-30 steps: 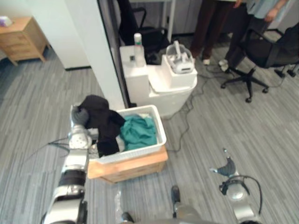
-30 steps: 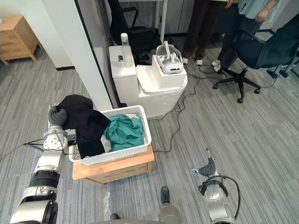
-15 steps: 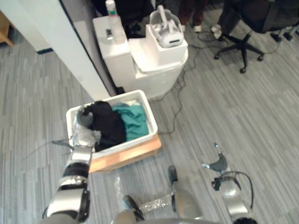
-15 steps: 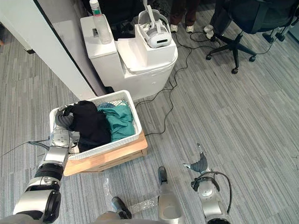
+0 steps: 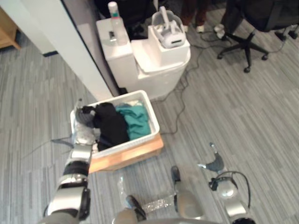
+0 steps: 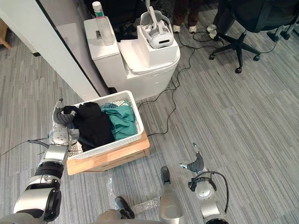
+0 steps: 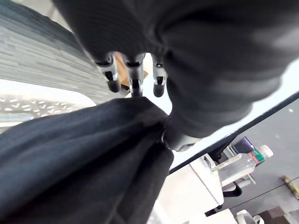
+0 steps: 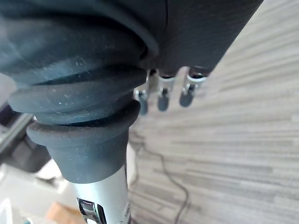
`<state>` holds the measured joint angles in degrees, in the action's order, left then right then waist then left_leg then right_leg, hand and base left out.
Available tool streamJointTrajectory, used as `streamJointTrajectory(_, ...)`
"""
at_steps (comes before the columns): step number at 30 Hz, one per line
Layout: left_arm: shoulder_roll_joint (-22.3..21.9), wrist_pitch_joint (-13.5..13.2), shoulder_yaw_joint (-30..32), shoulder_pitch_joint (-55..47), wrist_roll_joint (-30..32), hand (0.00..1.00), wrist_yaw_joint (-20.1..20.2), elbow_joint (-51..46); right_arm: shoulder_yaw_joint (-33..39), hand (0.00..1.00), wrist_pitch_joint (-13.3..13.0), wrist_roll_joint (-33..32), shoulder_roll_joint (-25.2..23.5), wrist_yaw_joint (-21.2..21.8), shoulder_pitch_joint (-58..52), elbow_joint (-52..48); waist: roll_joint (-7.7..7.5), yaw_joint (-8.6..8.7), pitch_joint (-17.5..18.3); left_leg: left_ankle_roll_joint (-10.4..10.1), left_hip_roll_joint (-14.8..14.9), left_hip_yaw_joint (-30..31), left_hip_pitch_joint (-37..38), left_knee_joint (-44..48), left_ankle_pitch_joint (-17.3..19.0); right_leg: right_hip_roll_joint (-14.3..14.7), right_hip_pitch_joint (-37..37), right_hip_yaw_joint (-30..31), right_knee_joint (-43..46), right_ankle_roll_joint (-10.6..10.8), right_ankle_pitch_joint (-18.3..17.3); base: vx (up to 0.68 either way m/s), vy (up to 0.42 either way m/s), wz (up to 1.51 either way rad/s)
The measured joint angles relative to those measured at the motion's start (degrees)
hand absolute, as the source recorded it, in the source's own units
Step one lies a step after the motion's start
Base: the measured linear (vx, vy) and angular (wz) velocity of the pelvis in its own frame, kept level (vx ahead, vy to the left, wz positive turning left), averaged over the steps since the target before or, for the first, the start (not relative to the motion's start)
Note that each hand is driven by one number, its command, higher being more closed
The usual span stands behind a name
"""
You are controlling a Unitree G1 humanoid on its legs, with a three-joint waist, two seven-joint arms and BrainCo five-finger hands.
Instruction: Tidy the bed and pick cloth on bed and put in laundry
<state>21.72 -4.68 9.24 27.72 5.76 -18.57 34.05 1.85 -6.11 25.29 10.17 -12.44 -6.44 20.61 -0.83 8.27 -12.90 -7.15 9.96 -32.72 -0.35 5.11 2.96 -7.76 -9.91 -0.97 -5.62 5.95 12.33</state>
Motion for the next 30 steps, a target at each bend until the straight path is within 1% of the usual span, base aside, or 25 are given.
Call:
streamJointTrajectory(2,0.0,-0.8,0.0,-0.8,-2.0,0.0,1.0,-4.9,0.3,0.0,0.2,0.0,0.0,0.1,0.1,0.0,0.29,-0.39,0.1,0.0,-0.1,0.8,0.4,0.0,0.0,-0.3,0.9,-0.8,0.0,0.2,-0.2,-0.02,0.007,0.19)
streamJointTrajectory(4,-0.1,-2.4,0.1,-3.1,-4.7,0.0,1.2,-9.9,0.6,0.0,0.9,0.0,0.1,0.2,-0.1,0.1,0.85,-1.38,0.2,0.0,-0.2,1.7,1.1,-0.2,0.0,-0.4,2.2,-1.7,0.0,0.4,-0.5,-0.01,0.001,0.21)
streamJointTrajectory(5,-0.3,-2.5,0.3,-3.8,-5.4,0.0,1.2,-10.8,0.7,0.0,1.2,0.0,0.2,0.2,-0.1,0.2,1.08,-1.36,0.3,0.0,-0.2,2.2,1.2,-0.2,0.0,-0.5,2.6,-2.2,0.0,0.5,-0.6,0.0,-0.003,0.3)
streamJointTrajectory(6,-0.6,-2.9,0.7,-5.4,-7.3,0.0,1.2,-12.1,0.7,0.0,1.8,0.0,0.2,0.2,-0.1,0.6,1.45,-1.72,0.7,0.1,-0.2,2.8,1.4,-0.3,0.0,-0.5,3.1,-2.8,0.0,0.6,-0.8,0.0,-0.002,0.25)
streamJointTrajectory(7,-1.4,-3.2,1.5,-7.0,-9.4,0.0,1.2,-13.2,0.9,0.0,2.3,0.0,0.2,0.2,0.0,0.9,1.65,-2.54,0.8,0.1,-0.3,3.0,2.0,-0.8,0.0,-0.6,3.7,-3.0,0.0,0.4,-0.9,-0.01,-0.001,0.17)
streamJointTrajectory(8,-1.9,-3.3,2.0,-7.6,-10.1,0.0,1.2,-13.5,1.1,0.0,2.4,0.0,0.2,0.2,0.0,1.3,1.76,-2.86,0.9,0.0,-0.4,3.0,2.3,-1.1,-0.1,-0.6,3.9,-3.1,0.0,0.5,-1.0,-0.01,-0.003,0.17)
streamJointTrajectory(10,-2.8,-3.5,3.3,-9.9,-12.6,0.0,1.2,-13.8,2.0,0.0,2.7,0.0,0.2,0.2,0.5,3.1,1.89,-2.96,1.1,0.1,-0.7,4.0,2.4,-1.5,-0.3,-1.0,4.6,-4.1,0.0,0.5,-1.2,-0.02,0.002,0.23)
streamJointTrajectory(12,-3.7,-3.5,5.4,-13.8,-14.6,0.0,1.1,-13.7,3.8,0.0,3.4,0.0,0.1,0.3,1.3,5.2,1.86,-3.14,1.9,0.7,-1.6,4.5,2.9,-3.2,-1.2,-1.4,4.8,-4.9,0.0,0.6,-1.2,-0.01,0.012,0.18)
streamJointTrajectory(13,-3.8,-3.5,5.8,-14.8,-15.0,0.0,1.1,-13.7,4.2,0.0,3.6,0.0,-0.1,0.2,1.4,5.7,1.79,-3.17,2.0,0.7,-1.8,4.7,3.2,-3.5,-1.4,-1.5,5.0,-5.0,0.0,0.6,-1.3,0.0,0.005,0.11)
streamJointTrajectory(15,-5.2,-3.6,8.3,-18.1,-15.9,0.0,1.1,-13.3,5.3,0.0,4.1,-0.1,-0.3,0.2,1.6,7.1,1.72,-3.66,2.1,0.7,-2.1,4.8,4.3,-4.5,-1.6,-1.5,5.9,-5.4,0.0,0.7,-1.4,0.0,0.0,0.06)
streamJointTrajectory(16,-6.4,-4.0,9.8,-20.3,-17.9,0.0,1.1,-12.3,5.6,0.0,4.3,-0.2,-0.5,0.2,1.3,8.4,1.65,-4.31,2.6,0.7,-2.2,4.7,4.9,-4.8,-1.6,-1.5,6.3,-5.4,-0.1,0.9,-1.5,0.0,0.0,0.0)
streamJointTrajectory(17,-7.3,-4.4,11.0,-22.1,-19.9,0.0,1.4,-10.8,5.6,0.0,4.5,-0.5,-0.7,0.3,1.2,9.5,1.55,-4.54,3.2,0.7,-2.2,4.8,5.1,-5.1,-1.6,-1.5,6.5,-5.5,-0.1,0.9,-1.7,0.0,-0.012,0.06)
streamJointTrajectory(18,-8.4,-4.4,12.9,-25.4,-23.0,0.0,2.5,-7.2,5.6,0.0,5.0,-0.5,-1.1,0.3,1.0,10.7,1.4,-4.58,4.3,0.7,-2.3,5.1,5.2,-5.3,-1.6,-1.5,6.7,-5.9,-0.1,1.0,-2.1,0.01,-0.022,0.09)
streamJointTrajectory(20,-10.0,-4.1,15.1,-29.2,-25.6,0.0,3.7,-2.5,5.9,0.0,5.0,-0.5,-1.6,0.4,1.0,12.3,1.12,-4.7,5.3,0.6,-2.3,5.1,5.4,-5.9,-1.7,-1.4,6.7,-6.2,-0.3,1.1,-2.3,0.01,-0.026,0.06)
streamJointTrajectory(21,-11.0,-3.4,16.1,-30.7,-26.5,0.0,4.2,-0.4,6.8,0.0,5.1,-0.5,-2.1,0.4,1.0,12.9,0.95,-4.91,5.7,0.4,-2.4,5.1,5.7,-6.5,-1.9,-1.4,6.8,-6.3,-0.3,1.1,-2.4,0.0,0.0,0.0)
streamJointTrajectory(22,-12.0,-2.6,16.8,-32.5,-26.7,0.0,5.4,2.3,7.6,0.0,5.2,-0.6,-2.5,0.4,1.0,14.1,0.69,-5.69,5.8,0.3,-2.4,4.9,6.2,-7.0,-2.0,-1.4,7.0,-6.3,-0.3,1.1,-2.5,0.0,0.0,0.0)
streamJointTrajectory(23,-12.5,-2.3,17.0,-33.3,-26.7,0.0,5.9,3.7,7.8,0.0,5.2,-0.6,-2.5,0.4,1.0,14.7,0.54,-5.97,5.9,0.3,-2.4,4.9,6.4,-7.1,-2.0,-1.4,7.1,-6.3,-0.3,1.1,-2.5,0.0,0.0,0.0)
streamJointTrajectory(26,-14.6,-0.8,17.9,-36.7,-27.2,0.0,8.5,9.9,7.9,0.0,5.3,-0.6,-2.6,1.3,1.7,17.2,0.2,-6.06,6.2,0.3,-2.6,4.6,7.2,-7.5,-2.0,-1.4,7.8,-6.3,-0.3,1.1,-2.8,-0.01,-0.014,-0.01)
streamJointTrajectory(28,-15.5,0.1,17.9,-37.3,-27.1,0.0,10.6,14.6,8.7,0.0,5.3,-0.8,-3.1,1.5,3.2,21.2,0.11,-6.03,6.3,0.2,-2.8,4.1,7.6,-8.1,-2.0,-1.4,7.7,-6.0,-0.3,1.1,-2.9,-0.03,-0.021,-0.08)
streamJointTrajectory(30,-16.4,0.7,17.8,-37.4,-26.0,0.0,12.1,17.3,9.5,0.0,5.3,-2.2,-3.1,1.5,4.1,24.7,0.13,-6.07,6.4,0.2,-2.9,3.5,8.2,-8.4,-2.0,-1.3,7.8,-5.5,-0.3,1.1,-3.0,-0.03,-0.021,-0.13)
